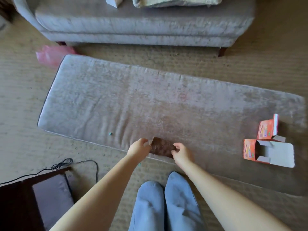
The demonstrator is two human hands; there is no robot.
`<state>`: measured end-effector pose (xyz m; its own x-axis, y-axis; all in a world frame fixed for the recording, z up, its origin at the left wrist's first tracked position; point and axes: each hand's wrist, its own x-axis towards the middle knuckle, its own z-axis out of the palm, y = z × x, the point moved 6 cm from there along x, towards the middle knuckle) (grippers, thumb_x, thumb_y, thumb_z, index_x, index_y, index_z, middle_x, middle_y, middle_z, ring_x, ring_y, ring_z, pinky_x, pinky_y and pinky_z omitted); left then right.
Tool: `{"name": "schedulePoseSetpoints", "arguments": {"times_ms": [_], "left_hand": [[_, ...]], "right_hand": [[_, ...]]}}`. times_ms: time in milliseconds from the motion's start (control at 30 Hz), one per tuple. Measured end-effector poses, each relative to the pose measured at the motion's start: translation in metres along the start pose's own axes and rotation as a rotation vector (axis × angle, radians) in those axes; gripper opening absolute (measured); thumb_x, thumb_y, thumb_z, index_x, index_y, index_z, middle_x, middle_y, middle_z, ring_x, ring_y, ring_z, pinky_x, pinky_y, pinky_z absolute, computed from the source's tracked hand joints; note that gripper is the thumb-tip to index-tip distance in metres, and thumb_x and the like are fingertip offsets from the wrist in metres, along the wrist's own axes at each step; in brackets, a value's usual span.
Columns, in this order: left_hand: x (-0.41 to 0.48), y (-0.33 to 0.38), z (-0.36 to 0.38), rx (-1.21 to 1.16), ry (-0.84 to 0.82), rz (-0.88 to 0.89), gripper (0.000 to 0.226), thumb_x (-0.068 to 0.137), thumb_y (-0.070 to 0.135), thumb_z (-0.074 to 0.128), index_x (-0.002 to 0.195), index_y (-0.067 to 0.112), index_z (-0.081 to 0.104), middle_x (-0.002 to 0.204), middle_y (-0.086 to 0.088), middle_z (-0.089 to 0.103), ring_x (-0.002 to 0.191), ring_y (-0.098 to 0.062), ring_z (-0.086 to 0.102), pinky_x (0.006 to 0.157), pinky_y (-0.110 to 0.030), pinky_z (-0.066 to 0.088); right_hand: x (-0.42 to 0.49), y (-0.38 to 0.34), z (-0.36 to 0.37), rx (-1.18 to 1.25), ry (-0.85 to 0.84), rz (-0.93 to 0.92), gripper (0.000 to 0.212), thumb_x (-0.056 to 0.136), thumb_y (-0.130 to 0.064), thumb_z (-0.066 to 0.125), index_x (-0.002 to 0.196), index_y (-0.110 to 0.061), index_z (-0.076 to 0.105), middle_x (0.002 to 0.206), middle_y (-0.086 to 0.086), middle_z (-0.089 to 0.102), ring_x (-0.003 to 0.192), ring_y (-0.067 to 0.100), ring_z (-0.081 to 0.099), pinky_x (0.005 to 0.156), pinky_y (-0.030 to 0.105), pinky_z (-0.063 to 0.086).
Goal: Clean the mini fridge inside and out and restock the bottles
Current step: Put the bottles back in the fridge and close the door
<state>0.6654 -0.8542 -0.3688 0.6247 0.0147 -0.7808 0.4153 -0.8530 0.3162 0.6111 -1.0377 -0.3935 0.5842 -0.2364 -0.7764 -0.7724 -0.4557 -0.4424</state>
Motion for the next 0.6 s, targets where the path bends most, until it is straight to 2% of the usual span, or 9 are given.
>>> {"name": "schedulePoseSetpoints", "arguments": {"times_ms": [33,133,267,367,467,600], "left_hand": [[-0.017,0.006,-0.009,0.077,0.023,0.039,0.045,0.096,0.025,0.047,0.140,0.019,0.045,0.137,-0.004,0.052,0.118,-0.023,0.054,0.094,-0.031,0.045],[-0.071,0.020,-0.039,0.179,0.088,0.147,0.040,0.097,0.025,0.045,0.137,0.019,0.048,0.136,-0.005,0.050,0.121,-0.023,0.050,0.096,-0.031,0.042],[-0.148,0.022,-0.102,0.268,0.144,0.268,0.032,0.095,0.029,0.047,0.126,0.025,0.057,0.128,0.001,0.057,0.121,-0.021,0.051,0.098,-0.033,0.043],[-0.213,0.000,-0.162,0.277,0.298,0.254,0.031,0.096,0.034,0.047,0.124,0.025,0.057,0.124,0.000,0.060,0.115,-0.023,0.055,0.093,-0.036,0.047],[-0.291,-0.039,-0.210,0.161,0.503,0.204,0.030,0.096,0.034,0.048,0.123,0.024,0.058,0.119,0.003,0.064,0.109,-0.021,0.060,0.090,-0.034,0.048],[-0.388,-0.111,-0.241,0.078,0.695,0.114,0.030,0.096,0.034,0.048,0.123,0.026,0.059,0.116,0.007,0.065,0.105,-0.018,0.061,0.089,-0.032,0.048]], "right_hand": [[-0.014,-0.012,-0.007,-0.091,0.027,-0.064,0.036,0.094,-0.019,0.054,0.130,-0.020,0.054,0.119,0.003,0.063,0.101,0.020,0.061,0.081,0.026,0.045],[-0.064,-0.050,-0.024,-0.274,0.108,-0.292,0.036,0.091,-0.018,0.055,0.127,-0.019,0.056,0.131,-0.002,0.054,0.118,0.018,0.052,0.094,0.027,0.041],[-0.134,-0.098,-0.031,-0.302,0.134,-0.497,0.031,0.088,-0.018,0.057,0.119,-0.022,0.061,0.128,-0.005,0.055,0.119,0.018,0.051,0.097,0.030,0.042],[-0.186,-0.147,-0.023,-0.290,0.124,-0.681,0.026,0.085,-0.018,0.060,0.111,-0.022,0.064,0.127,-0.002,0.057,0.120,0.020,0.052,0.098,0.035,0.043],[-0.251,-0.207,-0.001,-0.247,0.086,-0.912,0.022,0.083,-0.010,0.065,0.104,-0.014,0.068,0.125,0.008,0.059,0.122,0.027,0.051,0.101,0.027,0.033],[-0.350,-0.268,0.049,-0.231,0.031,-1.175,0.017,0.081,-0.008,0.067,0.097,-0.013,0.069,0.116,0.007,0.064,0.117,0.026,0.053,0.093,0.019,0.027]]}}
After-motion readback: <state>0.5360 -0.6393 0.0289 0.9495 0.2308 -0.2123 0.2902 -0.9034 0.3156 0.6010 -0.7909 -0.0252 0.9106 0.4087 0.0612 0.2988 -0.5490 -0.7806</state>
